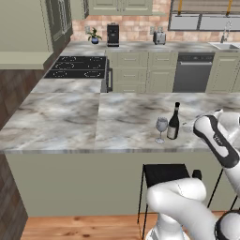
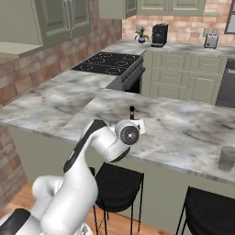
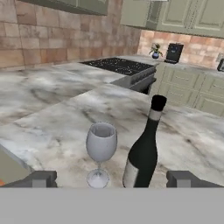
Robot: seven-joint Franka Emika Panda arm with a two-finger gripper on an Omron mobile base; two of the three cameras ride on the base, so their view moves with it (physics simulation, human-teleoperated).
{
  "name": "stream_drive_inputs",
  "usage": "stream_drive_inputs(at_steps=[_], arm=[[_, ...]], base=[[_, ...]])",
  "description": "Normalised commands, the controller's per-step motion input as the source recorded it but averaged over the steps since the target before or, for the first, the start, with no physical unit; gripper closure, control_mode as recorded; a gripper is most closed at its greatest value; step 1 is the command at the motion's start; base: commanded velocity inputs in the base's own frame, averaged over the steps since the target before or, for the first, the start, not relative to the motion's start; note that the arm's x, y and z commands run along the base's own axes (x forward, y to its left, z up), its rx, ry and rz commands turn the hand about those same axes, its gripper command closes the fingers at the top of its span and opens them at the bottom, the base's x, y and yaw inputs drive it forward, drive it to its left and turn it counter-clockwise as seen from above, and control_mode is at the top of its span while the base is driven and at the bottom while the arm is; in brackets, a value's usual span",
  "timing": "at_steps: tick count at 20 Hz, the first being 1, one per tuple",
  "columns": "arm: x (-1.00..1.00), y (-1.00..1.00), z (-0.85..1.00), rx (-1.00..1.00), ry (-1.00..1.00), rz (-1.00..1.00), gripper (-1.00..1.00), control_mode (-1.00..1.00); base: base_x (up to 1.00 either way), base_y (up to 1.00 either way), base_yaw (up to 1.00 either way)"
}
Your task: There is a wine glass and glass cup on the dining counter. Place the wine bottle next to the wine glass and the juice bottle next to the glass cup.
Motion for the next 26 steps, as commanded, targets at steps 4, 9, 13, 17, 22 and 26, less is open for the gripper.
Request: stream_drive_inputs(at_steps=[4, 9, 13, 17, 22, 26], arm=[[-0.44, 0.15, 0.09, 0.1, 0.02, -0.04, -1.0, -1.0], [-0.37, 0.22, 0.02, 0.03, 0.05, -0.09, -1.0, -1.0], [-0.18, 0.16, 0.02, 0.0, 0.05, -0.07, -1.0, -1.0], [-0.05, 0.01, 0.11, 0.0, 0.08, -0.1, -1.0, -1.0], [-0.01, 0.0, 0.01, 0.0, 0.0, -0.01, -1.0, -1.0], [0.0, 0.0, 0.0, 0.0, 0.0, 0.0, -1.0, -1.0]], base=[[0.0, 0.0, 0.0], [0.0, 0.0, 0.0], [0.0, 0.0, 0.0], [0.0, 0.0, 0.0], [0.0, 0.0, 0.0], [0.0, 0.0, 0.0]])
